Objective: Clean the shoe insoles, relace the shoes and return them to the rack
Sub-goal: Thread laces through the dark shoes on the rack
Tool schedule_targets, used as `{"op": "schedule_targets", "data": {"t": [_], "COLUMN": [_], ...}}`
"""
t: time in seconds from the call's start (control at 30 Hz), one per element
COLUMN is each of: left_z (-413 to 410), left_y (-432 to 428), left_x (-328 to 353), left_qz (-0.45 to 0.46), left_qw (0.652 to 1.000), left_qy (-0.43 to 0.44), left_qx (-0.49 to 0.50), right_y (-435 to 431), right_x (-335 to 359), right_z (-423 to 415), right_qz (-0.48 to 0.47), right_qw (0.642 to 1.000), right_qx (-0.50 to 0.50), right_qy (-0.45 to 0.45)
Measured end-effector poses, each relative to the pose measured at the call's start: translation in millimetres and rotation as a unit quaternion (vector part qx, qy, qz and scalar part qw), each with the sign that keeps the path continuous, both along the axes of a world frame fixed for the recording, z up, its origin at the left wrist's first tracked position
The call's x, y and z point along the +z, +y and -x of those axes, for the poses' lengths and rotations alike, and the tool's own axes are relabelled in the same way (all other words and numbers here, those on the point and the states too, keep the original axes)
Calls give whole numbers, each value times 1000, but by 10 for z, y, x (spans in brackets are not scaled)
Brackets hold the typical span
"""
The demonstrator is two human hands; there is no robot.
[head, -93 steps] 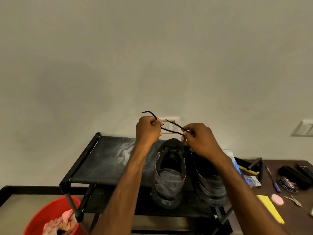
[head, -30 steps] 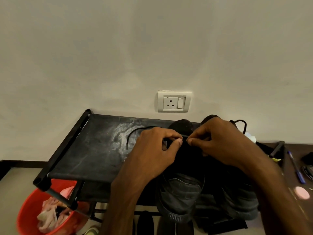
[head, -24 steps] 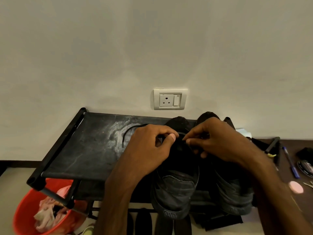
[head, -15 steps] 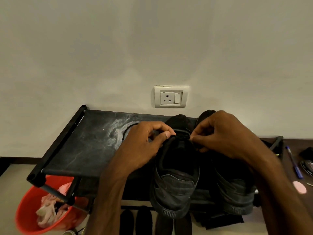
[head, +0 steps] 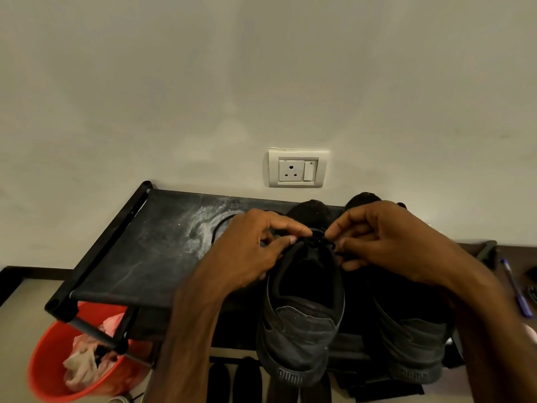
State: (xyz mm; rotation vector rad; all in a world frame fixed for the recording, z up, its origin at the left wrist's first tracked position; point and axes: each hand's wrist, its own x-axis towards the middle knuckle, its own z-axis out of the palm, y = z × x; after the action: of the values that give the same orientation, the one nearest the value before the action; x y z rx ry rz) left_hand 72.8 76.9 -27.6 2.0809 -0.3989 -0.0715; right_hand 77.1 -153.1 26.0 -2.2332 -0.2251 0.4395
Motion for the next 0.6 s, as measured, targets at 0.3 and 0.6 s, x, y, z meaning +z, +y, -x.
{"op": "schedule_targets", "data": {"t": [0.3, 0.6], "left_z": [-75, -64], "left_y": [-29, -78], "left_x": [-16, -116], "left_qz": [-57, -67], "left_qw": [998, 997], "left_qy": [-19, -18], "left_qx": [-2, 21], "right_y": [81, 109], "right_x": [-125, -121], "right_z": [-26, -31], "right_qz": [74, 90], "right_qw": [993, 988], "right_qx": [27, 16], "right_qy": [-86, -126]}}
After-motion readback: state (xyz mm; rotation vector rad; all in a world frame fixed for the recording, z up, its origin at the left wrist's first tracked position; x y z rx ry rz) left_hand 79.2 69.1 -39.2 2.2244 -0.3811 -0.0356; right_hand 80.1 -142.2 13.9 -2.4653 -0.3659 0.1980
